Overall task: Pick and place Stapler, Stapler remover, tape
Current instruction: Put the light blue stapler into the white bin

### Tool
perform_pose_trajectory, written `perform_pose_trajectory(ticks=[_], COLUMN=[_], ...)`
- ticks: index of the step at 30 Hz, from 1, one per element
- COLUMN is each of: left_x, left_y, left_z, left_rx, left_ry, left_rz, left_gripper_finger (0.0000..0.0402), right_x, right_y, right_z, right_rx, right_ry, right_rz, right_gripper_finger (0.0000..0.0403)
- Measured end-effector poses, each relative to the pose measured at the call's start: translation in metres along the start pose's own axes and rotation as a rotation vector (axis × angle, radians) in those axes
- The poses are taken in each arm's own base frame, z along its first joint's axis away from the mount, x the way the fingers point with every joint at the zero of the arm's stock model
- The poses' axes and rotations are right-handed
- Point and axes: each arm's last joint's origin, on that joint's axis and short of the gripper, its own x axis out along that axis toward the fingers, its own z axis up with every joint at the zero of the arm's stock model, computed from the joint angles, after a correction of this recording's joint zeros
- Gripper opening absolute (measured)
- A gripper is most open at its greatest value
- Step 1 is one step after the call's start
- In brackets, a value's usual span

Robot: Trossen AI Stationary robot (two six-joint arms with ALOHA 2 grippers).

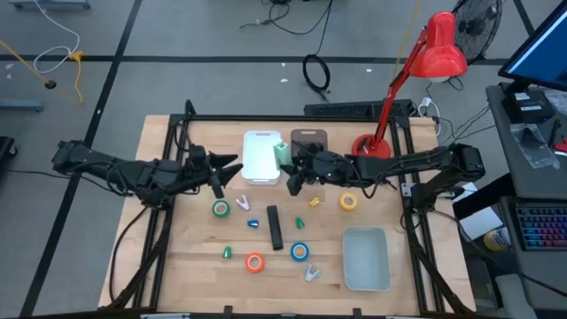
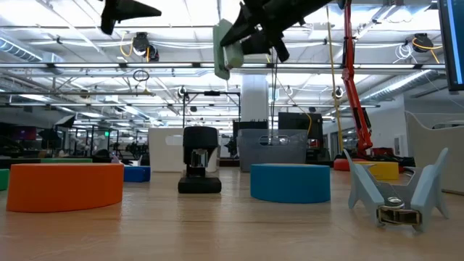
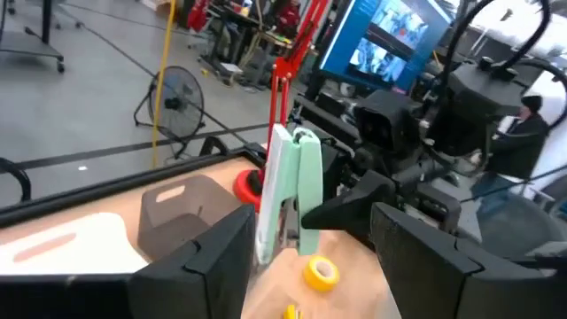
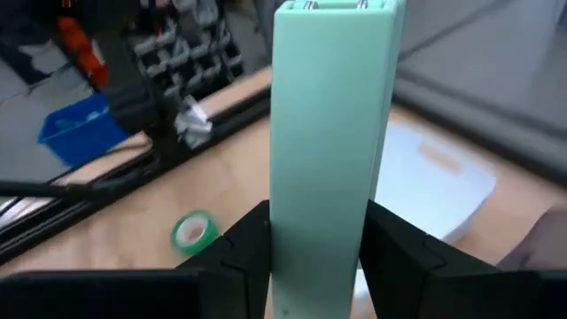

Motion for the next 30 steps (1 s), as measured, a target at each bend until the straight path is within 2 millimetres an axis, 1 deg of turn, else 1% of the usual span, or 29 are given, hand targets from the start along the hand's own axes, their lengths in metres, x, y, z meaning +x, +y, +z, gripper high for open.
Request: perform_pose_trajectory(ticks=[3,7,10,12,17,19,21,24,28,30], left_x=[0.011,0.027,0.038,0.045,0.061,0.067,0.072,0.077,0.081,0.082], left_y=[-0.006,-0.014,-0.017,-0.022,-0.031,-0.035,-0.037,-0.041,-0.040,-0.039], left_z=[0.003,0.001,0.001,0.004,0.006,0.006,0.004,-0.001,-0.007,-0.007], left_rx=[0.012,0.038,0.062,0.106,0.240,0.285,0.317,0.338,0.361,0.381], left_ry=[-0.003,0.013,0.007,0.001,0.011,0.018,0.024,0.038,0.048,0.046], left_rz=[0.025,0.058,0.102,0.113,0.132,0.136,0.140,0.139,0.165,0.186], left_gripper_finger=[0.0228,0.0228,0.0228,0.0228,0.0228,0.0228,0.0228,0.0228,0.0228,0.0228], right_x=[-0.001,0.003,0.003,0.002,0.010,0.011,0.014,0.017,0.017,0.018], right_y=[0.003,0.002,0.003,0.004,0.004,0.005,0.006,0.005,0.006,0.006], right_z=[0.007,0.008,0.010,0.012,0.004,0.006,0.006,-0.001,0.002,0.000], right_rx=[-0.027,-0.086,-0.123,-0.120,-0.151,-0.141,-0.135,-0.155,-0.143,-0.151], right_ry=[-0.075,-0.126,-0.156,-0.169,-0.145,-0.170,-0.176,-0.144,-0.167,-0.155], right_rz=[0.009,-0.058,-0.054,-0.047,-0.050,-0.044,-0.044,-0.048,-0.044,-0.048], right_gripper_finger=[0.0129,0.0129,0.0130,0.0130,0.0131,0.0131,0.0131,0.0131,0.0131,0.0131])
